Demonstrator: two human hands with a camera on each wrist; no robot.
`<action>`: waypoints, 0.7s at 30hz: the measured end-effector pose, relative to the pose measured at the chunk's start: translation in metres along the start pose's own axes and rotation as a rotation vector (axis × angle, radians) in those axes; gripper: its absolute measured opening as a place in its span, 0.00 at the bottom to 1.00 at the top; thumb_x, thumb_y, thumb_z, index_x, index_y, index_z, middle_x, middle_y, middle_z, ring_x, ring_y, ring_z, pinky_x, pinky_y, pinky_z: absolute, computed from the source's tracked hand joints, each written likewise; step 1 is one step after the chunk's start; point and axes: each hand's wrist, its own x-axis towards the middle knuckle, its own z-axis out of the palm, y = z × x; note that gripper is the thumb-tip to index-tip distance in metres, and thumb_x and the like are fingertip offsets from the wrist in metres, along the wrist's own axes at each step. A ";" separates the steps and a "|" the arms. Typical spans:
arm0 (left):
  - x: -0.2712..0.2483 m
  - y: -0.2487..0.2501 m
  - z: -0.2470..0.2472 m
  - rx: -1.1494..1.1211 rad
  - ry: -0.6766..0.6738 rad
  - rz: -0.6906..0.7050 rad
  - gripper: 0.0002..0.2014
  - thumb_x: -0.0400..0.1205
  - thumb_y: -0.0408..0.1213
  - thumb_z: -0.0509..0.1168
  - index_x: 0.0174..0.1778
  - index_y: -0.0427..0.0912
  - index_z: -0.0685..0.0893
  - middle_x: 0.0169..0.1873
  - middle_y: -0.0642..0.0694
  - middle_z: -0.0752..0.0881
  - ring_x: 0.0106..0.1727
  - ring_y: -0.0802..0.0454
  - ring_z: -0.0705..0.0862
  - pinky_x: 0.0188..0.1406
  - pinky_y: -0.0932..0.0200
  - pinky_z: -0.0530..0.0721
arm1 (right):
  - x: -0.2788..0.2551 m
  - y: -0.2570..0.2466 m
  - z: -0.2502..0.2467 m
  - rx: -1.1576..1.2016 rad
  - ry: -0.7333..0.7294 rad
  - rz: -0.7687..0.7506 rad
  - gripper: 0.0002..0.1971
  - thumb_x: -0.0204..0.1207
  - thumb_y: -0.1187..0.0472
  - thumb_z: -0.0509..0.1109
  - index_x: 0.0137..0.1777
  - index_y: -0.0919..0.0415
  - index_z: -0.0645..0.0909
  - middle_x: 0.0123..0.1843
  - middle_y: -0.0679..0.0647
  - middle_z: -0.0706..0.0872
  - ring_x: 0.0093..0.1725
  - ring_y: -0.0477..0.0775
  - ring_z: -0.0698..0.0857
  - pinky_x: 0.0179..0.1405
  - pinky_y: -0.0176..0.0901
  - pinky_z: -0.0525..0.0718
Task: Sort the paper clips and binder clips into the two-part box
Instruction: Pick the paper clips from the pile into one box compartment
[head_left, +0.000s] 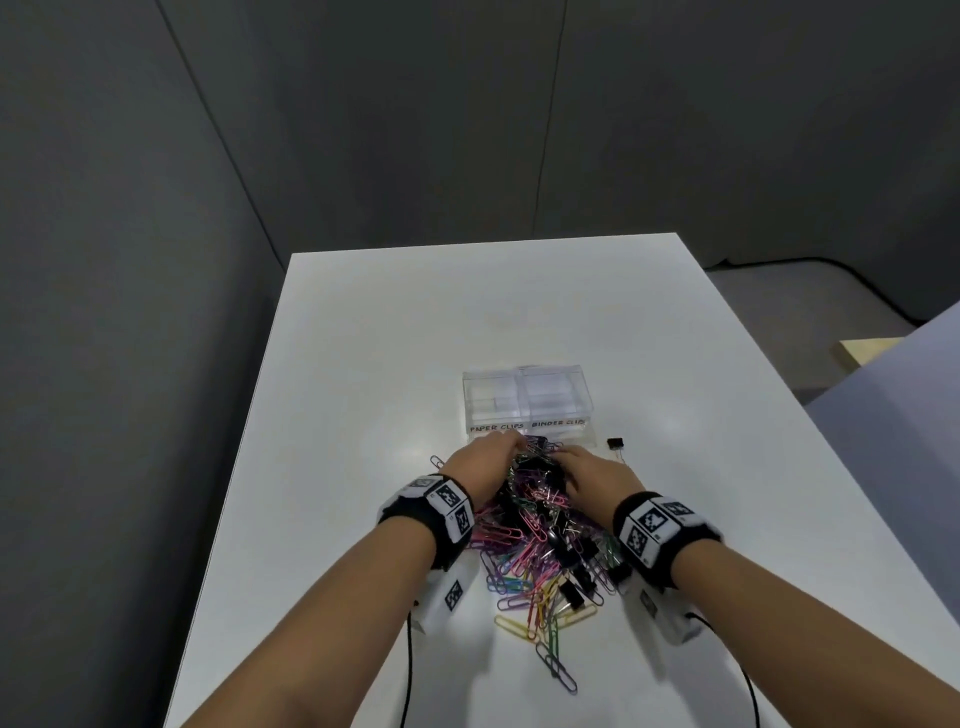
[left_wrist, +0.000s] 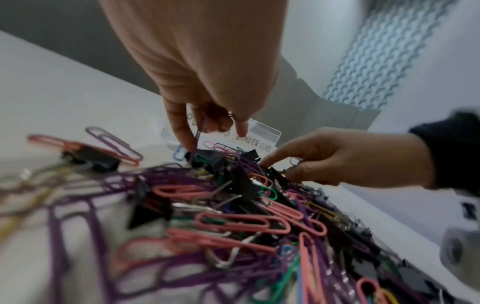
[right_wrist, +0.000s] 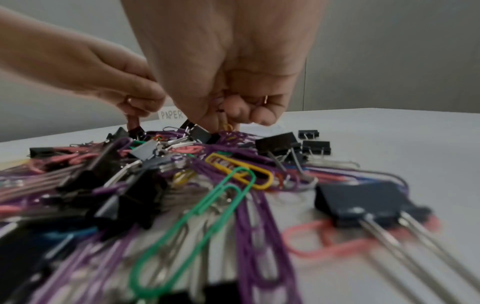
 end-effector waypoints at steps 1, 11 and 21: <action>0.001 0.001 0.001 -0.024 0.005 0.000 0.16 0.87 0.33 0.51 0.69 0.44 0.72 0.66 0.42 0.79 0.62 0.45 0.80 0.60 0.52 0.78 | -0.003 0.002 0.000 0.016 0.004 -0.006 0.21 0.82 0.61 0.56 0.75 0.53 0.68 0.77 0.48 0.70 0.58 0.55 0.85 0.55 0.47 0.85; -0.006 -0.015 0.005 -0.199 0.006 -0.027 0.19 0.83 0.21 0.50 0.60 0.39 0.81 0.52 0.42 0.84 0.49 0.50 0.82 0.49 0.63 0.80 | 0.015 0.000 -0.018 0.064 0.030 0.107 0.17 0.83 0.56 0.57 0.70 0.59 0.72 0.72 0.56 0.75 0.61 0.59 0.83 0.58 0.52 0.83; -0.027 -0.024 0.012 -0.023 0.065 -0.086 0.13 0.85 0.29 0.51 0.65 0.43 0.67 0.35 0.46 0.75 0.34 0.48 0.72 0.35 0.56 0.69 | 0.009 0.005 -0.008 0.080 0.001 0.175 0.15 0.80 0.54 0.64 0.63 0.61 0.75 0.65 0.57 0.75 0.55 0.60 0.83 0.53 0.49 0.82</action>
